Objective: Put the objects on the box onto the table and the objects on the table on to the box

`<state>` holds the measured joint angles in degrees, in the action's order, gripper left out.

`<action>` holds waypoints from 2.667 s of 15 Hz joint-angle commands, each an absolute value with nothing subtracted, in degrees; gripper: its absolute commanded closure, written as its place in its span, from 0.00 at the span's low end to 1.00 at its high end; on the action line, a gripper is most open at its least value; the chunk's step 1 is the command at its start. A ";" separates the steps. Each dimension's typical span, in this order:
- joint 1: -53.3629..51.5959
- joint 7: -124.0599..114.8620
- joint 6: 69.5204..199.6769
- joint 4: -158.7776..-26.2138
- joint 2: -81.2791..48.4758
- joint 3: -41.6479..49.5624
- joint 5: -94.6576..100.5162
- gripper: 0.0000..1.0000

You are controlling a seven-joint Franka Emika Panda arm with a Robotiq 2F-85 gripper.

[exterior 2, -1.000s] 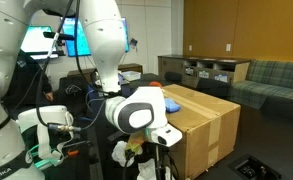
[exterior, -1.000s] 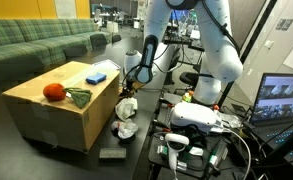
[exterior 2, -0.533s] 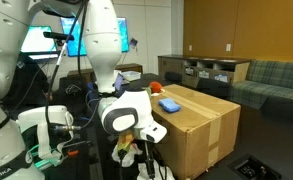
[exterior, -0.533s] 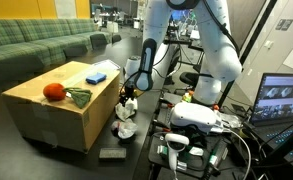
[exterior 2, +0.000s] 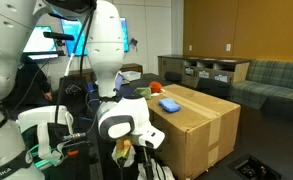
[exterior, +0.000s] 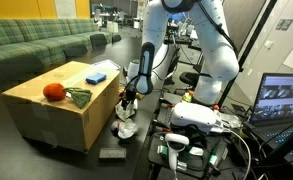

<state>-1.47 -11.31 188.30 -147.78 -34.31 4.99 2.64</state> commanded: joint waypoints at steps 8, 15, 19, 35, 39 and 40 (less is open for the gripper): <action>-3.80 -4.75 192.62 -148.09 -36.74 8.60 -0.92 0.00; -3.85 -4.36 195.58 -147.42 -41.80 8.30 -1.62 0.00; -3.74 -4.27 197.70 -147.61 -44.02 7.66 -1.95 0.00; -3.58 -3.22 198.46 -146.24 -41.76 7.72 -3.05 0.85; -7.12 -2.13 197.09 -148.28 -35.98 10.30 -4.70 1.00; -8.14 -1.72 196.50 -148.74 -34.27 11.18 -5.10 0.98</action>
<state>-4.38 -4.24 198.82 -146.39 -40.46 8.59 -2.06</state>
